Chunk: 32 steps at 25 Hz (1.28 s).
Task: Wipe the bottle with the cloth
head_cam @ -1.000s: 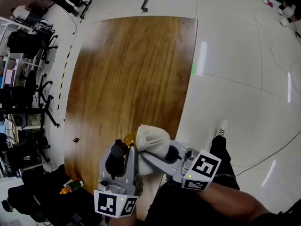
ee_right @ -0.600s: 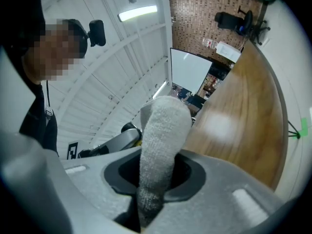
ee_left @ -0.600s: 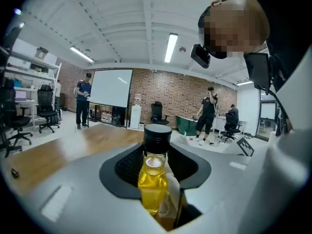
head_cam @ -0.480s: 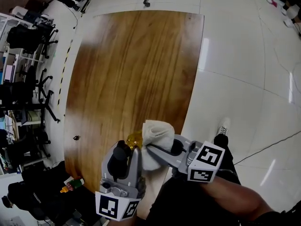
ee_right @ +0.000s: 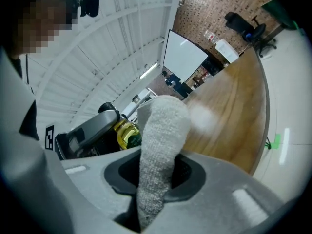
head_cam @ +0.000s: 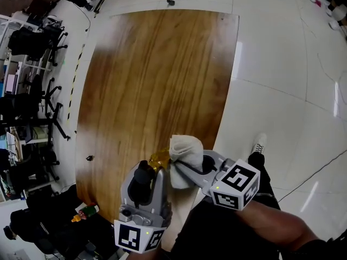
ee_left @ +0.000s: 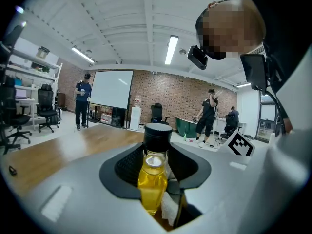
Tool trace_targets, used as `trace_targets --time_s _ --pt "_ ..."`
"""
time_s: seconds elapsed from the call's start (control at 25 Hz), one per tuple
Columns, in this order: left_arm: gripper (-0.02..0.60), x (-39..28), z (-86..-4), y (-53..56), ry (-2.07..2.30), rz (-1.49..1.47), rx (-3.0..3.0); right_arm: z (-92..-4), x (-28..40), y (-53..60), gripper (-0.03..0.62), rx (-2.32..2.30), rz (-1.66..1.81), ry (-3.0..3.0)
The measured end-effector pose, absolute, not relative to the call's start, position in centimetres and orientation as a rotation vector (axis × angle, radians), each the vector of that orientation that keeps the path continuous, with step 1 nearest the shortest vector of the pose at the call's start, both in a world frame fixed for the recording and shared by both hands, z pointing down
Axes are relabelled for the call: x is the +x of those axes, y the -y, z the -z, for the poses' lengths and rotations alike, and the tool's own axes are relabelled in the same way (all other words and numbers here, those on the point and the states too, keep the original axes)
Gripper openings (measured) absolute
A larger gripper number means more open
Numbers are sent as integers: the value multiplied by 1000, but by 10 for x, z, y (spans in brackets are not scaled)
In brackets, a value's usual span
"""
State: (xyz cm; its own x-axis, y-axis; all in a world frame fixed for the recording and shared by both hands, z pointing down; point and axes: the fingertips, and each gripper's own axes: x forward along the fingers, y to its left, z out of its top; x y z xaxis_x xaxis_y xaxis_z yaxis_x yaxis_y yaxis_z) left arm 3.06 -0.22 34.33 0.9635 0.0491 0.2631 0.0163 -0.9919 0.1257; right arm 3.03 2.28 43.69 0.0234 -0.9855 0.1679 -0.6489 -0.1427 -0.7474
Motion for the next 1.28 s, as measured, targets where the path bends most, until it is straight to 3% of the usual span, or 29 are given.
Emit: trace_targets --time_s 0.92,1.12,1.28 --pt "172 25 -347 1 -47 -365 2973 -503 31 -18 71 -2303 1565 -1828" --pt "170 29 -343 -4 -79 -347 2989 -501 37 -24 71 -2284 1587 -1889" --pt "170 28 -343 -6 -94 -346 2983 -476 63 -43 71 -2202 1356 -1946"
